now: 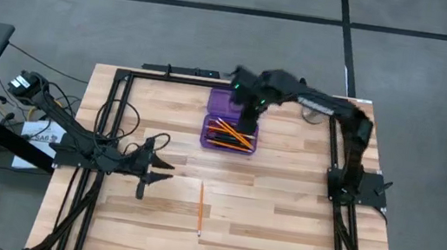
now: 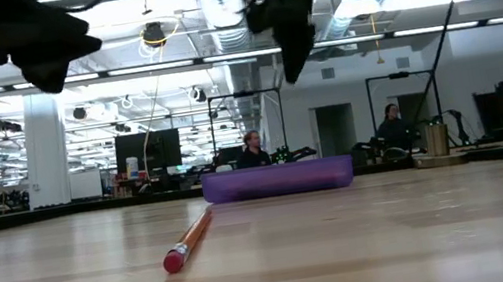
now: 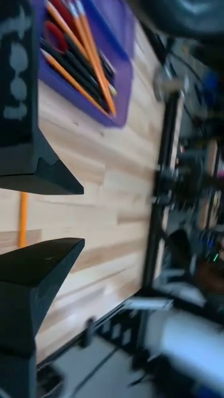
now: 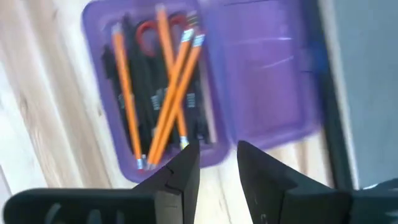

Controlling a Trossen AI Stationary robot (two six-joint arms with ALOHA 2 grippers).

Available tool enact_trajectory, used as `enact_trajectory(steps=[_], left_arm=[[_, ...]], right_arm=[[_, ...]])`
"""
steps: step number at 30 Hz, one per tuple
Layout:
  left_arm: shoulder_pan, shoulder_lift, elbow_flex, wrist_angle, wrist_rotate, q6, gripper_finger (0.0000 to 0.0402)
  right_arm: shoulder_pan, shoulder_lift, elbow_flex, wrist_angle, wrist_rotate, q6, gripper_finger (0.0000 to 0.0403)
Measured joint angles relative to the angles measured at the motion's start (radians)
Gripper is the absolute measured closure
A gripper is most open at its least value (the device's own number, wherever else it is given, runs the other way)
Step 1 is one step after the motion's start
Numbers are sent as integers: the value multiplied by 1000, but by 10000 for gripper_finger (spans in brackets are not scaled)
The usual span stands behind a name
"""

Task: Pick & place school supplies into a supply box
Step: Put the orange pencil into the violet supply box

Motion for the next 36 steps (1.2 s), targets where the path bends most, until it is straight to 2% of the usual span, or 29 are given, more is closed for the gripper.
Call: enact_trajectory(steps=[5,13,19,28,33,36], left_arm=[[-1,60,33,-10,-121,-120,292],[2,348,233,-54,-277,-298,292],[2,574,474,-300,-332,-546,292],[31,876,855,-721,-351,-889,292],[43,992,996,-907,-346,-1095,292],[48,1042,1052,-1016,-306,-1219,292]], right_arm=[[-79,-100,-1,-19,1,84,301],[-152,-227,-1,-72,3,146,301],[-184,-275,-1,-99,3,121,301],[-218,-315,-1,-215,3,20,300],[-226,-346,-2,-234,3,0,300],[-232,-378,-2,-211,3,12,301]])
